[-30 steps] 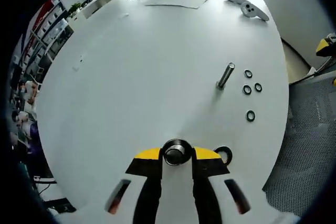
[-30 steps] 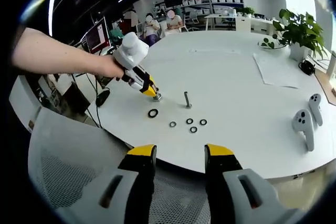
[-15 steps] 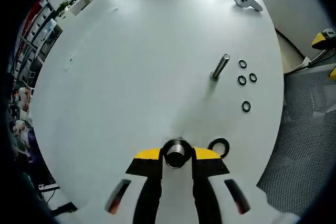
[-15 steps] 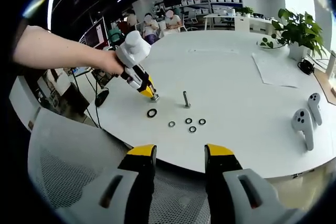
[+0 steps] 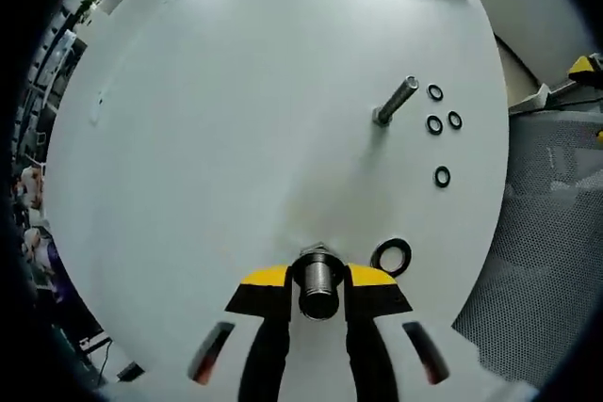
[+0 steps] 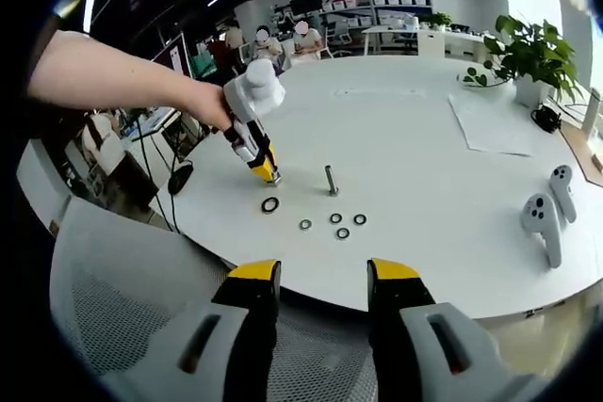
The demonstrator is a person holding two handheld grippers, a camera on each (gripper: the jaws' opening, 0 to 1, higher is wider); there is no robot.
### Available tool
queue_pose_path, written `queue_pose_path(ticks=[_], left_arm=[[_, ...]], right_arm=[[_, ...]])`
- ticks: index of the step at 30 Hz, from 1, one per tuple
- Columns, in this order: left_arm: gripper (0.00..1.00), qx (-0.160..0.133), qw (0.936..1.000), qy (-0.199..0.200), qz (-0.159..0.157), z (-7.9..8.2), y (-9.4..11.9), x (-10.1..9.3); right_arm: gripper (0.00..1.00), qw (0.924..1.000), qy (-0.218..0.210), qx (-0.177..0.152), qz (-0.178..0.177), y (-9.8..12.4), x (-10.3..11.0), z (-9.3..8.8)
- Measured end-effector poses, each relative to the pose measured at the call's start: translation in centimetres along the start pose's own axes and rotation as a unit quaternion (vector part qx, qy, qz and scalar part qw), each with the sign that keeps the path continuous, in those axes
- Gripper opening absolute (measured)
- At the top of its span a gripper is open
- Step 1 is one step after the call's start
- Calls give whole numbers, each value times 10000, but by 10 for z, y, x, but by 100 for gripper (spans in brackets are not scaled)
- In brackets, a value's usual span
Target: Place the washer onto the threaded stud by aligning its center hole with the stud, sliding it down to the base, and recovering from edge contact or off-axis alignment until the washer reaches the visible bottom stop.
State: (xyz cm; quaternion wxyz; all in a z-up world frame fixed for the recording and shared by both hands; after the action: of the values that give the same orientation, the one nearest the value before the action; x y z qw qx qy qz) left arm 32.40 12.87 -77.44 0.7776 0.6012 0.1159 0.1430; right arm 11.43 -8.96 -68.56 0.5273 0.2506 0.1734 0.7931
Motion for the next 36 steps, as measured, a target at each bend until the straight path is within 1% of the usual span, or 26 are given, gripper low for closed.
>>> queue_pose_path(ticks=[6,7,11,13,15,16,18,19,20,21,23,24,25,26,29,30,31,32,34,35,36], left_arm=[[19,8,10000,-20,62,-3,-7,0],[19,9,10000,47,83,-2,-6,0],[20,-134,9998,110,87,-4,-7,2],[21,-256,9993,227,168,-7,-7,1],[32,-364,9983,271,368,-10,-4,3],[35,-443,9976,358,381,-11,-2,2],[34,-735,9946,603,427,-11,7,0],[34,-928,9915,762,502,-11,15,-1],[34,-1056,9890,887,539,-11,20,-2],[34,-1340,9828,1084,661,-12,28,-3],[34,-1669,9743,1260,840,-15,40,-5],[33,-1906,9665,1433,948,-18,49,-8],[33,-2092,9604,1540,1011,-20,55,-11],[33,-2295,9515,1731,1100,-25,62,-16],[33,-2670,9328,2077,1242,-37,76,-27],[33,-2869,9221,2257,1283,-42,83,-35],[33,-3032,9142,2379,1251,-44,86,-40],[33,-3253,9018,2588,1181,-48,92,-50],[34,-3568,8825,2799,1244,-54,103,-64],[34,-3827,8671,2964,1173,-58,108,-77],[34,-3911,8589,3116,1109,-61,110,-86]], right_arm=[[39,10000,1,-1,-10,0,0,0],[39,10000,-2,-2,-11,0,0,0],[39,10000,-2,-5,-2,0,0,0],[39,10000,-1,-4,14,0,0,0],[39,10000,-2,-5,57,-1,1,0],[39,10000,-7,-6,86,-1,2,0],[39,9999,7,3,136,-1,3,0],[39,9998,45,17,183,-2,4,0],[38,9997,60,23,225,-2,5,0],[38,9996,79,37,267,-2,6,0],[38,9994,97,45,331,-3,8,0],[38,9993,105,39,354,-3,9,0],[37,9992,116,23,378,-3,9,1],[37,9991,120,10,410,-3,10,1],[37,9987,152,29,490,-3,12,1],[37,9985,182,22,525,-4,14,2],[37,9984,186,12,543,-4,14,2],[37,9982,178,-6,569,-4,15,2],[37,9980,171,-6,611,-3,16,2],[37,9978,184,2,634,-3,17,2],[37,9976,197,3,656,-3,18,2]])
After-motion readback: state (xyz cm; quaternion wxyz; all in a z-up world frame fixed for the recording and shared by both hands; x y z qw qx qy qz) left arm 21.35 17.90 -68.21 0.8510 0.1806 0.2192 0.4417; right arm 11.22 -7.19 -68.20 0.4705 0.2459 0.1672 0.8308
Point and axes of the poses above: the point that each gripper's makers call its tool centre point, and the gripper's own axes: y roughly backward along the fingers, x roughly to its left, z roughly out of its top, the point moved 7 cm from there along y, roughly backward along the fingers, and after that the axes turned 10 degrees about -x, right-handed, at the moved point
